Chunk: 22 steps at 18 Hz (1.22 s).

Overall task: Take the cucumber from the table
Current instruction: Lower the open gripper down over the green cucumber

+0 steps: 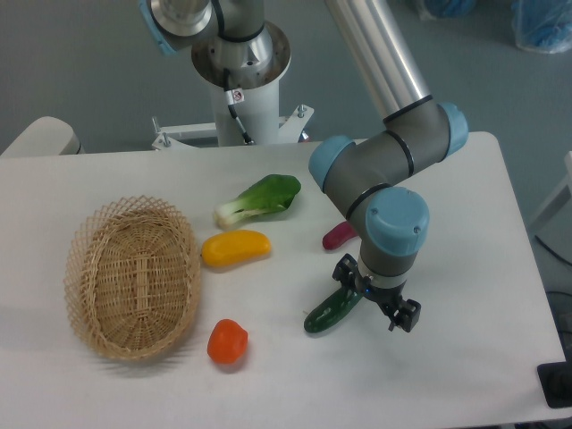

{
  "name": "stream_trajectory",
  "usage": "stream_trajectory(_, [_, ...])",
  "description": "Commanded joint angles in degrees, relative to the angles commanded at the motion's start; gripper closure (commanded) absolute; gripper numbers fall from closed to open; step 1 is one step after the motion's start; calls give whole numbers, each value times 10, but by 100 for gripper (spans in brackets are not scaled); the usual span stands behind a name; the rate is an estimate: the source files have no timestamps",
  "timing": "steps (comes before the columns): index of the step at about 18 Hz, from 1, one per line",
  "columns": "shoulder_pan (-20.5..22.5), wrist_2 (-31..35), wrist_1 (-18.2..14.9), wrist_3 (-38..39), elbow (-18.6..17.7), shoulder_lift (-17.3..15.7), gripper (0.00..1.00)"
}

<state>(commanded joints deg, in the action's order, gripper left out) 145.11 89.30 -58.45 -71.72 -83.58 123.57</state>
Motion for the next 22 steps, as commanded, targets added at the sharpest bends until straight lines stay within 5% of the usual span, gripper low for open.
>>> stream_trajectory(9, [-25, 30, -3, 18, -3, -1, 0])
stream_trajectory(14, [-27, 20, 1, 55, -58, -27, 0])
stream_trajectory(22, [-38, 19, 86, 59, -105, -21, 0])
